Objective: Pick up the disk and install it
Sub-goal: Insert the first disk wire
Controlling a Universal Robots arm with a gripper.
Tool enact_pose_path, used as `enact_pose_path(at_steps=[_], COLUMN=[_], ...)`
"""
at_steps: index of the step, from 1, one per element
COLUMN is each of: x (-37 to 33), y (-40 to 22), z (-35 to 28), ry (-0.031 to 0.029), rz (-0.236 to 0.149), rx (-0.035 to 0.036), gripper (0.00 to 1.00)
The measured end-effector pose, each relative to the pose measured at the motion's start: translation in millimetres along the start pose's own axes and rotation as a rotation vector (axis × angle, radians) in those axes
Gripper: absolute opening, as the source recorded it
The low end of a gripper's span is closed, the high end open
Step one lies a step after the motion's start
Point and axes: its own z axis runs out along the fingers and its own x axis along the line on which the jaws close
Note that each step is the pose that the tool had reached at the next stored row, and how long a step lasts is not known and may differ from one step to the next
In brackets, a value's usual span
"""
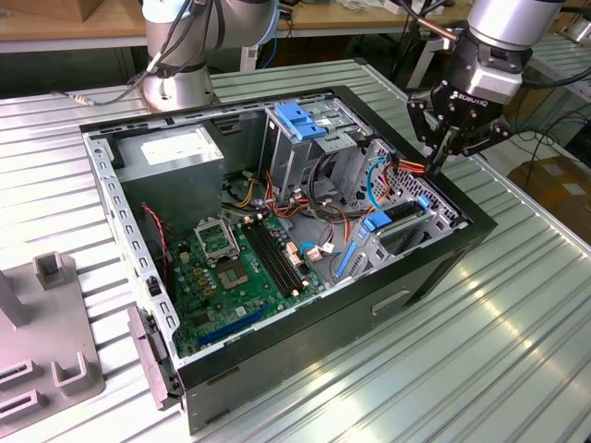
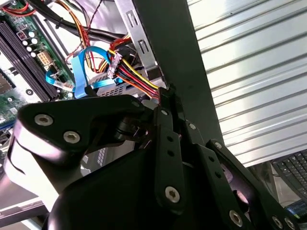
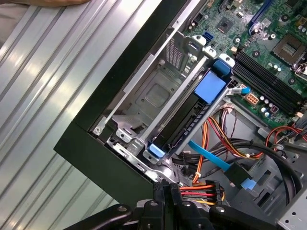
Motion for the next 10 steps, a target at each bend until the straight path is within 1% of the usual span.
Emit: enact_pose_path(at_steps=[4,6,8,10], x=[-3.2,-3.4,-3.6,-3.6], y=[4.2,4.6,4.6,4.6], z=[-0.1,-0.1,0.0,0.3], ry=[0.0,0.0002,0.0005,0.0014], rz=[0.0,0.008,0.034,0.091], rx=[0.0,-0.0006,-0.0026,-0.007], gripper=[0.16,0.16,0.16,0.16])
